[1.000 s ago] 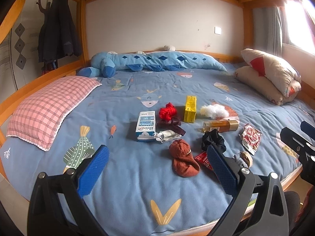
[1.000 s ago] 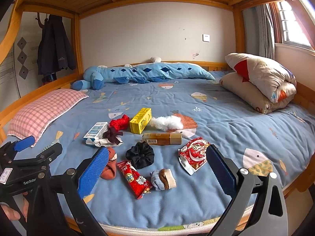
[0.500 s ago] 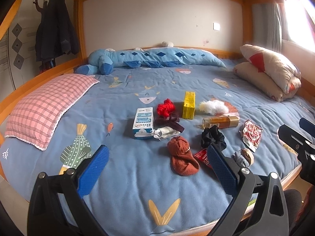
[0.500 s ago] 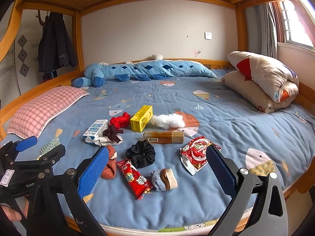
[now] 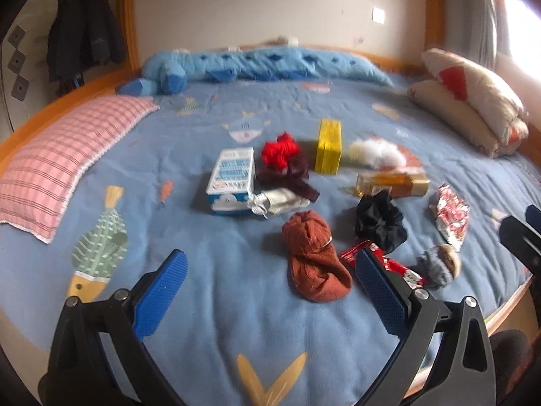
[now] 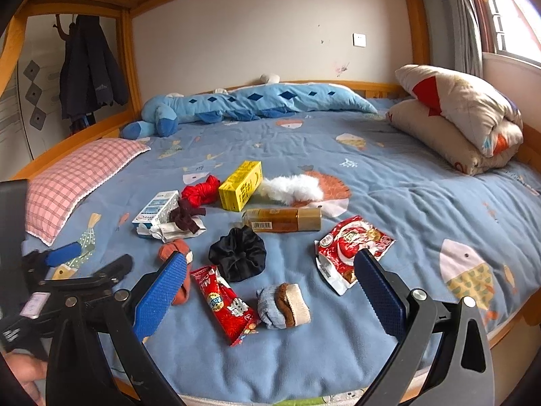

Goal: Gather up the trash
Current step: 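Grasp the rust-coloured sock with the left tool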

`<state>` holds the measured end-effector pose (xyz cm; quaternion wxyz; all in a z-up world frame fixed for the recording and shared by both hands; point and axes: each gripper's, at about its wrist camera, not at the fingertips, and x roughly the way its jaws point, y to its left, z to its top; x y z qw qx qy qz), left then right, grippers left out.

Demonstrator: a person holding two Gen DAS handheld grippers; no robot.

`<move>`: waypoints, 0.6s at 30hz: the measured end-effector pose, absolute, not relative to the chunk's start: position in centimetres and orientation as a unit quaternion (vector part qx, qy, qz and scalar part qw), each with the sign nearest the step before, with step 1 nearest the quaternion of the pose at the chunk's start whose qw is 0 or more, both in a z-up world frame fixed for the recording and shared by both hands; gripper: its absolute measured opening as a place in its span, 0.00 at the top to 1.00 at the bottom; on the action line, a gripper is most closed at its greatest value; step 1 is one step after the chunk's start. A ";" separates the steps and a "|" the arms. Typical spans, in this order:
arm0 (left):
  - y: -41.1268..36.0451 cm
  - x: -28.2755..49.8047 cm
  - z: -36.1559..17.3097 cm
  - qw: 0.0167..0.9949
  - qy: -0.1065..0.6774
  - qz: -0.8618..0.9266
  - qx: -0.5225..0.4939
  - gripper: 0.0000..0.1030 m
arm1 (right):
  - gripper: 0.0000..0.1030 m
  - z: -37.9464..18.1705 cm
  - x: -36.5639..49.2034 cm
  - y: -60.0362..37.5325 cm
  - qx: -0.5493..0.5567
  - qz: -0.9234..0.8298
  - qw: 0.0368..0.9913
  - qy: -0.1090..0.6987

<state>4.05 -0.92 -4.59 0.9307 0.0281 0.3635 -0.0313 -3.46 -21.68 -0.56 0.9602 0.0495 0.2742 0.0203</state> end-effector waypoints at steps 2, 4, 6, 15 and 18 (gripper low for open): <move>-1.2 5.6 -5.7 0.924 0.379 -0.040 0.027 0.04 | 0.08 -0.9 -2.9 -21.6 0.049 0.022 0.959 0.279; -1.5 7.0 -6.8 0.917 0.394 -0.049 0.022 0.04 | 0.08 -1.3 -2.3 -21.6 0.045 0.021 0.958 0.283; -1.7 8.2 -7.6 0.911 0.409 -0.057 0.016 0.04 | 0.08 -1.6 -1.7 -21.5 0.043 0.019 0.957 0.287; -2.7 11.5 -10.3 0.890 0.451 -0.068 0.011 0.23 | 0.08 -2.2 -0.4 -21.2 0.039 0.029 0.954 0.295; -2.8 12.0 -10.9 0.884 0.461 -0.080 0.007 0.30 | 0.08 -2.4 -0.2 -20.8 0.036 0.034 0.954 0.296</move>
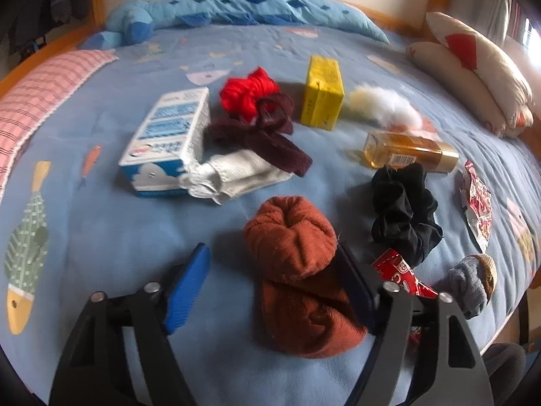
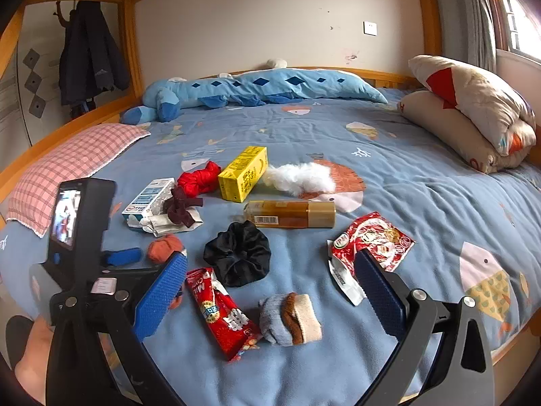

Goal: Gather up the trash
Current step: 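Grasp the rust-coloured sock with the left tool, then grasp the red candy wrapper with the right tool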

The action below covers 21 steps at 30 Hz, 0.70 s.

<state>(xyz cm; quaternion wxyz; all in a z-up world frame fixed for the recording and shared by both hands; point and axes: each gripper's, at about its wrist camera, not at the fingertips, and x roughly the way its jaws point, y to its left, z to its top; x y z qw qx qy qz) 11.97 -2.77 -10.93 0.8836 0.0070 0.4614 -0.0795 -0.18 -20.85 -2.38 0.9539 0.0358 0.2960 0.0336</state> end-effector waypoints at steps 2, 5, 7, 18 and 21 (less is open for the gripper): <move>-2.9 12.0 -11.3 0.884 0.461 -0.081 0.013 0.30 | 0.08 -2.5 -0.1 -20.5 0.033 0.039 0.953 0.299; -3.0 11.8 -11.5 0.887 0.453 -0.089 0.021 0.41 | 0.08 -2.8 -0.2 -19.9 0.024 0.048 0.952 0.301; -3.2 11.6 -11.4 0.886 0.450 -0.105 0.026 0.61 | 0.08 -2.9 -0.2 -19.6 0.018 0.051 0.951 0.304; -0.6 10.5 -10.7 0.884 0.448 -0.129 0.003 0.71 | 0.09 -5.5 0.8 -18.0 0.009 0.089 0.934 0.345; 0.1 10.1 -10.7 0.883 0.450 -0.132 -0.002 0.71 | 0.23 -6.8 1.5 -17.1 0.005 0.107 0.924 0.367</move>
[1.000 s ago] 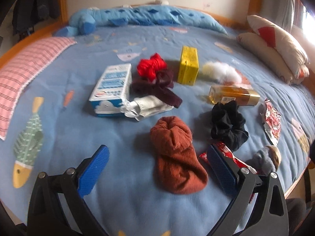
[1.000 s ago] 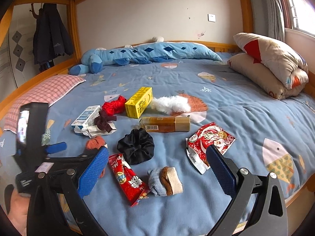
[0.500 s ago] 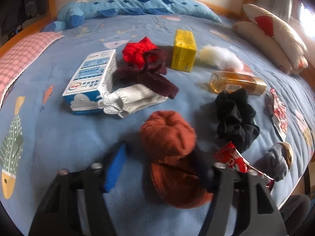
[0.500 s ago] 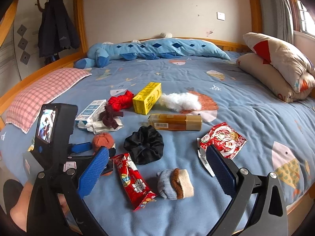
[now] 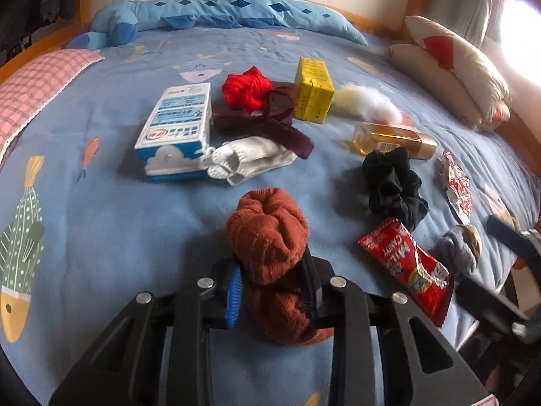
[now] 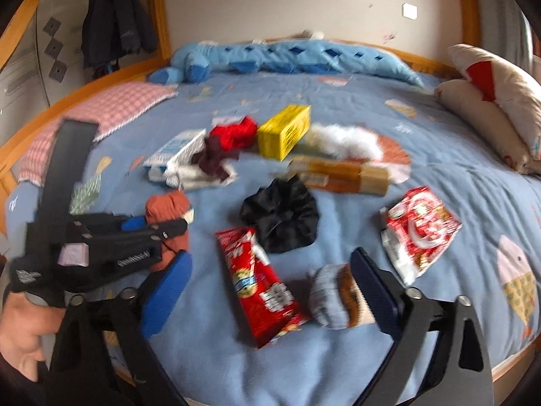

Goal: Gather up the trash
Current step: 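Grasp the red candy wrapper with the right tool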

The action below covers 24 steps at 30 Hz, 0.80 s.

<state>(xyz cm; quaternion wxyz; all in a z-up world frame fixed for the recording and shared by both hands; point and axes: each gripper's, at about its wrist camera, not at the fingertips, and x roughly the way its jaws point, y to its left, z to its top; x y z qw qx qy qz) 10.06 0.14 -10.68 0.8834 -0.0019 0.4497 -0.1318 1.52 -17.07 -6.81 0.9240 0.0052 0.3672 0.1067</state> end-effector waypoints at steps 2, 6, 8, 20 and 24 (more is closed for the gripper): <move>0.4 9.7 -10.6 0.882 0.451 -0.133 0.000 0.71 | 0.26 -7.8 2.1 -16.6 0.006 0.112 0.917 0.383; 0.7 9.3 -10.9 0.880 0.454 -0.137 0.003 0.71 | 0.43 -9.4 3.1 -16.0 0.003 0.119 0.906 0.406; 0.8 9.1 -10.9 0.880 0.454 -0.139 0.002 0.72 | 0.54 -10.3 3.7 -15.8 0.002 0.126 0.898 0.422; -0.1 7.9 -10.0 0.876 0.451 -0.174 -0.007 0.72 | 0.70 -8.9 3.4 -15.9 0.013 0.149 0.903 0.403; -0.7 7.1 -8.7 0.879 0.439 -0.186 -0.007 0.72 | 0.70 -7.5 2.6 -16.1 0.016 0.149 0.910 0.387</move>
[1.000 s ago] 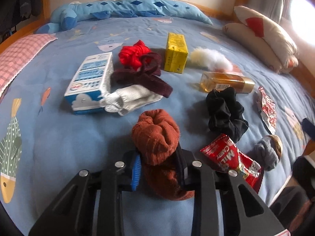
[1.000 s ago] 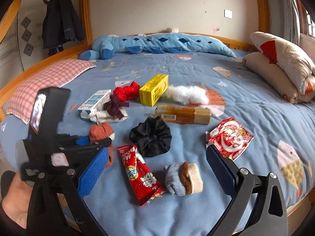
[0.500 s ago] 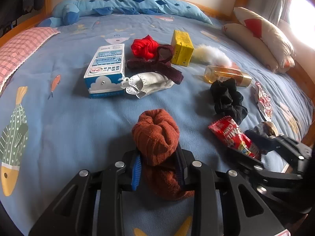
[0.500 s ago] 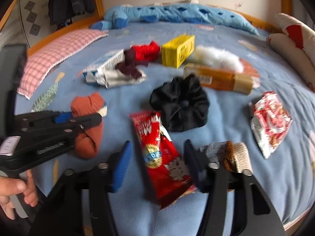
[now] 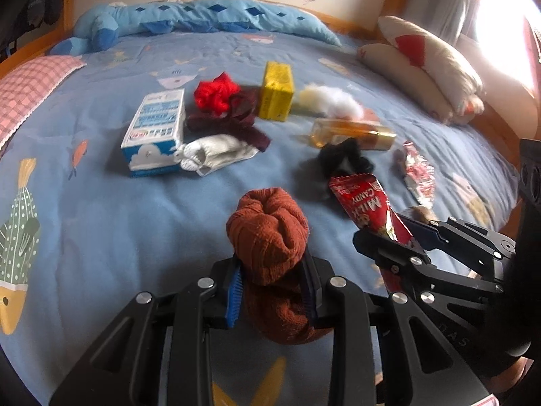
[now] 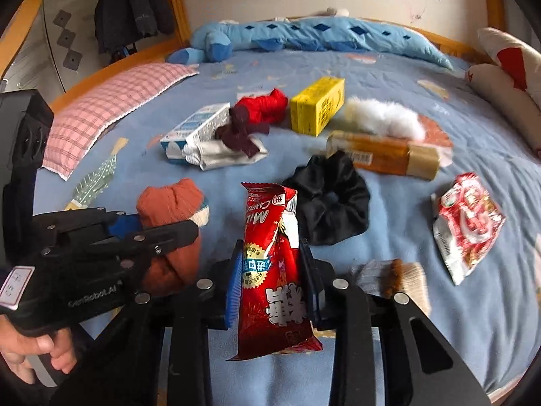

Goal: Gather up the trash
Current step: 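Grasp the red candy wrapper with the right tool, then carry the sock with the left tool while the right tool carries the wrapper into the yellow bin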

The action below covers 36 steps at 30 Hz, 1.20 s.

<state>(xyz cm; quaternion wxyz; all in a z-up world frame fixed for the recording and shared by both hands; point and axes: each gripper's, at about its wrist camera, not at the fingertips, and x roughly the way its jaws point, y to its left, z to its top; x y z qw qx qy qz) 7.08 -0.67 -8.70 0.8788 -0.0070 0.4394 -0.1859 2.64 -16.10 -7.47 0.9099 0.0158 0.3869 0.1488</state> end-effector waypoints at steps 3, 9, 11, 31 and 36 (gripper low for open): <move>-1.5 6.1 -7.5 0.879 0.430 -0.205 -0.002 0.72 | 0.70 -6.1 1.5 -16.8 0.020 0.144 0.917 0.371; -5.5 4.0 -4.8 0.875 0.408 -0.260 0.022 0.72 | 0.70 -3.4 -2.0 -20.2 0.033 0.119 0.932 0.342; -7.7 3.0 -3.9 0.869 0.402 -0.288 0.033 0.72 | 0.70 -2.5 -3.8 -22.1 0.041 0.096 0.937 0.332; -36.9 -19.1 -8.5 0.657 0.412 -0.601 0.192 0.71 | 0.69 -6.2 -35.0 -43.3 0.140 -0.281 0.872 0.375; -40.0 -22.9 -11.8 0.631 0.419 -0.611 0.230 0.24 | 0.28 -8.0 -39.0 -44.7 0.128 -0.337 0.843 0.399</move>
